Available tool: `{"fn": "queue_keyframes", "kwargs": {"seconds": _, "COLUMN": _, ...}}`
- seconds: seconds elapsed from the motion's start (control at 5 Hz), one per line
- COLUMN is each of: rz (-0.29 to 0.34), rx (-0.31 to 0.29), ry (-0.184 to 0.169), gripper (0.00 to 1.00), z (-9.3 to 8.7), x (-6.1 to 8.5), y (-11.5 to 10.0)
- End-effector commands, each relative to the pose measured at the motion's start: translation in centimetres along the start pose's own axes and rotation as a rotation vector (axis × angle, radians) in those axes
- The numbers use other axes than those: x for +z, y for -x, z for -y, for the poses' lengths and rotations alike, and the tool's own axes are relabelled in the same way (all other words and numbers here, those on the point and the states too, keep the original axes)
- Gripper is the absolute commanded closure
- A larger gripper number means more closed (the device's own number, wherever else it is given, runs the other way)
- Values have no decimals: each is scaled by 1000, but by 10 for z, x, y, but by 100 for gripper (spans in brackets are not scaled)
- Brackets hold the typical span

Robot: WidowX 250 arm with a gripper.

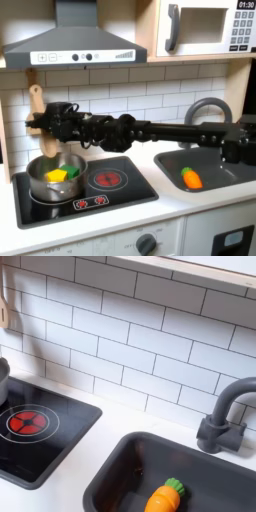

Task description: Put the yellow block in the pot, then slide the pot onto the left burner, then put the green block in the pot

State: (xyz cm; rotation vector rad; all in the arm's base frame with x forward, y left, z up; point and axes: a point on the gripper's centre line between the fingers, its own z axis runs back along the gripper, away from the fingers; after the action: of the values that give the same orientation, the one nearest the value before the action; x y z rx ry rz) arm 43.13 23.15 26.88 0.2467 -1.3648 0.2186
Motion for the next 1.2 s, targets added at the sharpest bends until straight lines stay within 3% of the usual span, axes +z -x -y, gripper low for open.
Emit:
{"fn": "queue_keyframes", "kwargs": {"seconds": 0.0, "rz": 7, "rx": -48, "ry": -4, "gripper": 100, "z": 1, "x": -5, "y": 5}}
{"fn": "queue_keyframes", "kwargs": {"seconds": 0.4, "rz": 36, "rx": -36, "ry": -38, "gripper": 100, "z": -5, "x": -2, "y": 13}}
{"fn": "queue_keyframes", "kwargs": {"seconds": 1.0, "rz": 107, "rx": -86, "ry": -39, "gripper": 100, "z": -1, "x": 1, "y": 17}}
